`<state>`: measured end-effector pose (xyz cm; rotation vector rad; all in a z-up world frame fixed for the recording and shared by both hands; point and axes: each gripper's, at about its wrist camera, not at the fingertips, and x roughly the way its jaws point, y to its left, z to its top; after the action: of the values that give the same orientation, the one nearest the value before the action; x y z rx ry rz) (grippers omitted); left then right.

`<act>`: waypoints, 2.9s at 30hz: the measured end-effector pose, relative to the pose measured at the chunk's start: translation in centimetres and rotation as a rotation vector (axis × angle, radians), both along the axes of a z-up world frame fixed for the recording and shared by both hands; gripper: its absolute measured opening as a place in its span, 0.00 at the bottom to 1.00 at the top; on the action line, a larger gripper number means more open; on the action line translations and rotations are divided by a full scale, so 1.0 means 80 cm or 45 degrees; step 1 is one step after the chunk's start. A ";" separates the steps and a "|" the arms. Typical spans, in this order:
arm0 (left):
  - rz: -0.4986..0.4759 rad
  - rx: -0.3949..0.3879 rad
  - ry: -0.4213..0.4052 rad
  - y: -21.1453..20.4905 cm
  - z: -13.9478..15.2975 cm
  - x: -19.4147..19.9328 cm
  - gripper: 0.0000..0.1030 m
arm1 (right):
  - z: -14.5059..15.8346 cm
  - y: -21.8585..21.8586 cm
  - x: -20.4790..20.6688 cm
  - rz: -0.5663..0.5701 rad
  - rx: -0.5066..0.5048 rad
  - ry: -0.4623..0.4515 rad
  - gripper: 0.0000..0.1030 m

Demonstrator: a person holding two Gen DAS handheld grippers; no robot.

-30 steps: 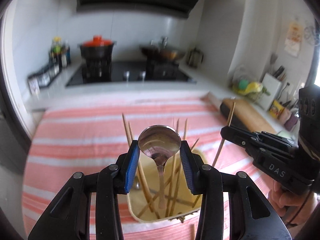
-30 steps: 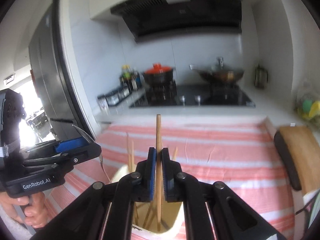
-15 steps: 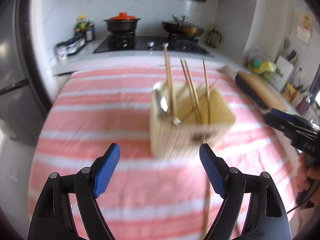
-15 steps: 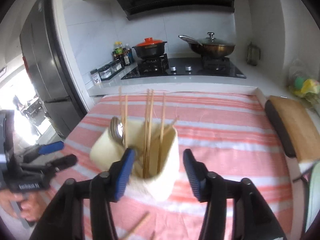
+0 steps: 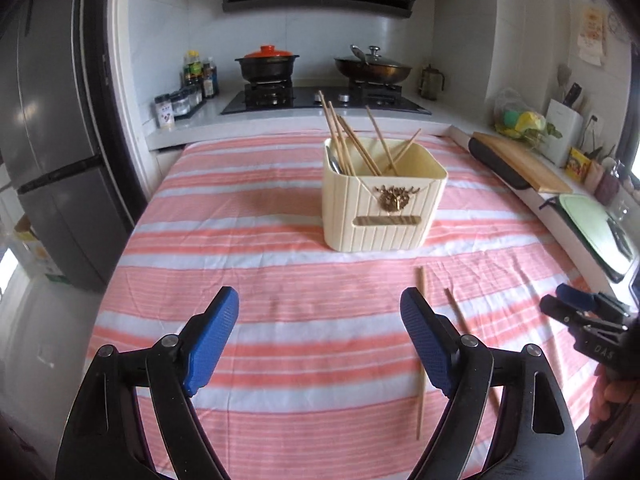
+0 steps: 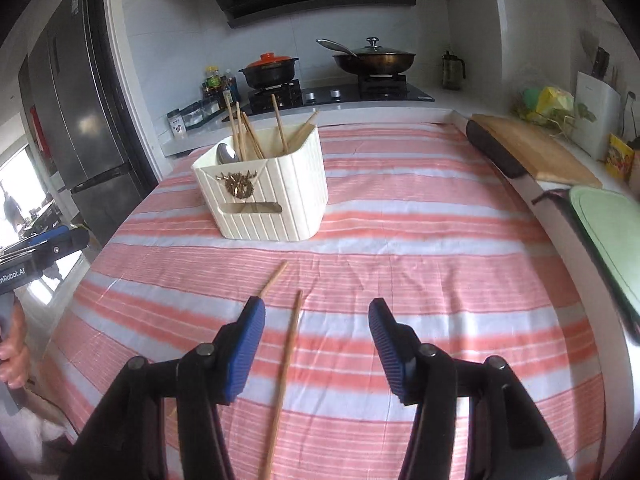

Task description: Organize utensils

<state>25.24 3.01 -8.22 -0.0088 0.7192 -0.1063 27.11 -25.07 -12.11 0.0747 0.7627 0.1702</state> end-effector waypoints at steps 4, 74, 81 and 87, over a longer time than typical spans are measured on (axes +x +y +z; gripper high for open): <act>-0.072 -0.001 0.099 0.003 -0.030 -0.016 0.86 | -0.027 0.004 -0.019 0.006 0.032 0.065 0.54; -0.298 0.086 0.514 -0.020 -0.132 0.087 0.04 | -0.109 0.066 0.110 0.290 -0.248 0.591 0.06; -0.273 -0.082 0.181 0.017 -0.022 0.028 0.04 | -0.011 0.039 0.059 0.246 -0.049 0.255 0.06; -0.267 -0.191 -0.042 0.038 0.037 -0.014 0.04 | 0.076 0.034 0.008 0.287 -0.070 -0.035 0.06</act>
<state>24.11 6.09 -5.25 -0.0751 0.6768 -0.3603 27.75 -22.37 -6.00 -0.0661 0.7469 0.3638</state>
